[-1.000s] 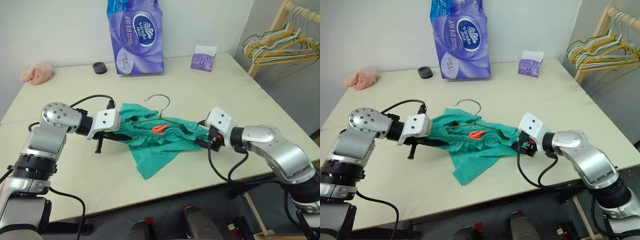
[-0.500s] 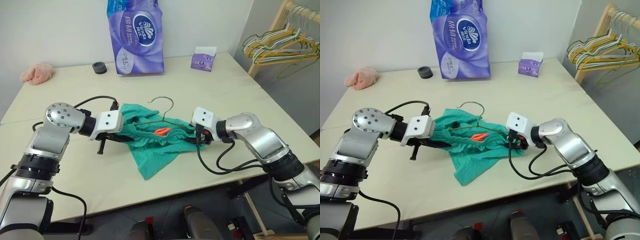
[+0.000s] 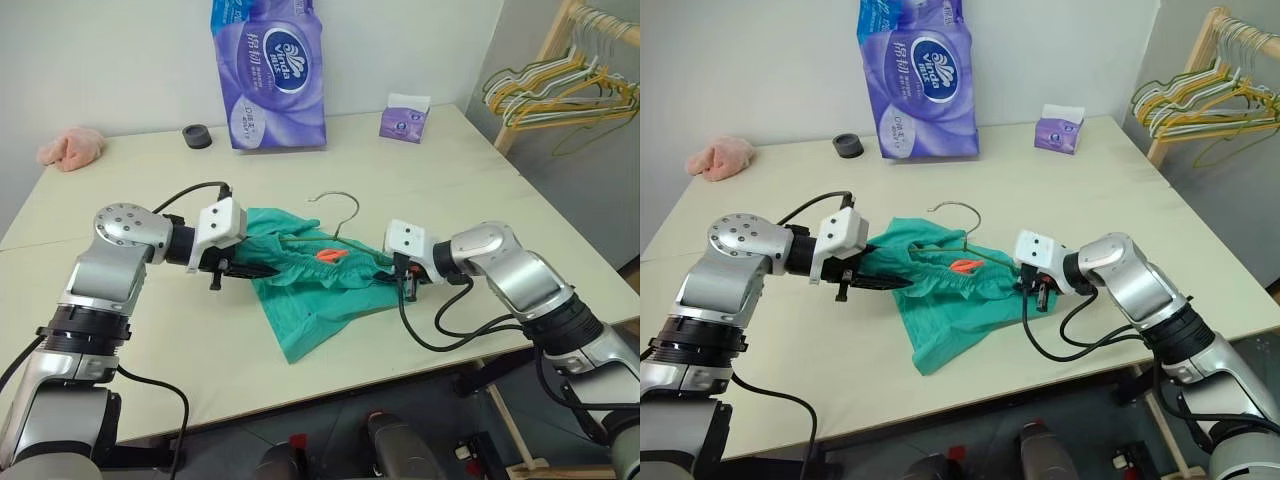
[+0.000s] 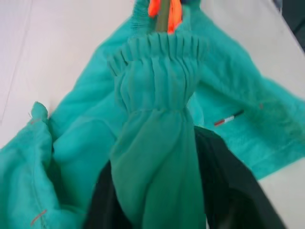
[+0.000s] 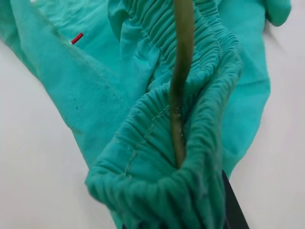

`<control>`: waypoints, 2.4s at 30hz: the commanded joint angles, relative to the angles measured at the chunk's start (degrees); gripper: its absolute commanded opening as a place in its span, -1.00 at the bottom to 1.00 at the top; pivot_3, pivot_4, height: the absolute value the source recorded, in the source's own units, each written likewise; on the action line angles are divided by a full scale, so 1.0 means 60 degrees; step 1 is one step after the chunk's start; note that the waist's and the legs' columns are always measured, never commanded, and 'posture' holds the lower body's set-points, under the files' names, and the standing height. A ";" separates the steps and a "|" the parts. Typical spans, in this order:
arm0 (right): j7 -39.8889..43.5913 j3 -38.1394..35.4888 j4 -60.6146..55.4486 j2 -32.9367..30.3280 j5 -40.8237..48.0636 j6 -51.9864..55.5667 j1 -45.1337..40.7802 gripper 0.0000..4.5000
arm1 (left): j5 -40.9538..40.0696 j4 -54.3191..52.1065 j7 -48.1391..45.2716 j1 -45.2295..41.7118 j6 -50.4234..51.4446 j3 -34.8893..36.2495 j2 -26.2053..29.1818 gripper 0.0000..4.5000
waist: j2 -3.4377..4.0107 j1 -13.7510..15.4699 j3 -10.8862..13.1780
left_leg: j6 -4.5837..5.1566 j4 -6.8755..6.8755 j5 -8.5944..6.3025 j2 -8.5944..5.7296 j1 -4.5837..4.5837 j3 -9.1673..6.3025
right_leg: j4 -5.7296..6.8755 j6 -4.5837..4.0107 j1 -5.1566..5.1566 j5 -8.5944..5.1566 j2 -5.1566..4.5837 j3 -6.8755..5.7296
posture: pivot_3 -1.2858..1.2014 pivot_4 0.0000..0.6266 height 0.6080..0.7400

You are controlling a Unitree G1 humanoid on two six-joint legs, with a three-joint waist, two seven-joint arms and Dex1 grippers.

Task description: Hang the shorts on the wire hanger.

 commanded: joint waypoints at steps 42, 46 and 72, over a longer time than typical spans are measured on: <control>-0.6301 -1.2236 -0.4626 -0.0313 0.1516 0.9413 0.4660 -1.00 | -0.3631 -0.3307 0.1658 -0.1321 0.3236 -0.0878 -0.3355 0.99 | 0.0212 -0.0132 0.0118 | 0.0015 -0.0010 -0.0009 -0.0049 0.0090 0.0069 | -0.0061 0.0033 0.0123 -0.0018 0.0028 0.0046 | -0.32 -0.44 1.00; -0.6698 -1.2372 -0.3871 -0.1241 0.1368 0.9413 0.3688 -1.00 | -0.3488 -0.3061 0.1822 -0.1705 0.3104 -0.1007 -0.3939 0.99 | 0.0221 -0.0463 0.0168 | 0.0086 -0.0024 -0.0051 -0.0062 0.0144 0.0113 | -0.0062 0.0076 0.0160 -0.0048 0.0024 0.0073 | -0.33 -0.40 1.00; -0.7626 -1.0681 0.3878 -0.4280 0.0983 0.9413 -0.0971 -1.00 | -0.1344 -0.1479 0.3097 -0.3650 -0.0225 -0.1410 -0.6487 0.99 | 0.0164 -0.1391 0.0618 | 0.0210 -0.0031 -0.0127 -0.0117 0.0164 0.0362 | -0.0110 0.0263 0.0162 -0.0085 -0.0031 0.0334 | -0.32 -0.29 1.00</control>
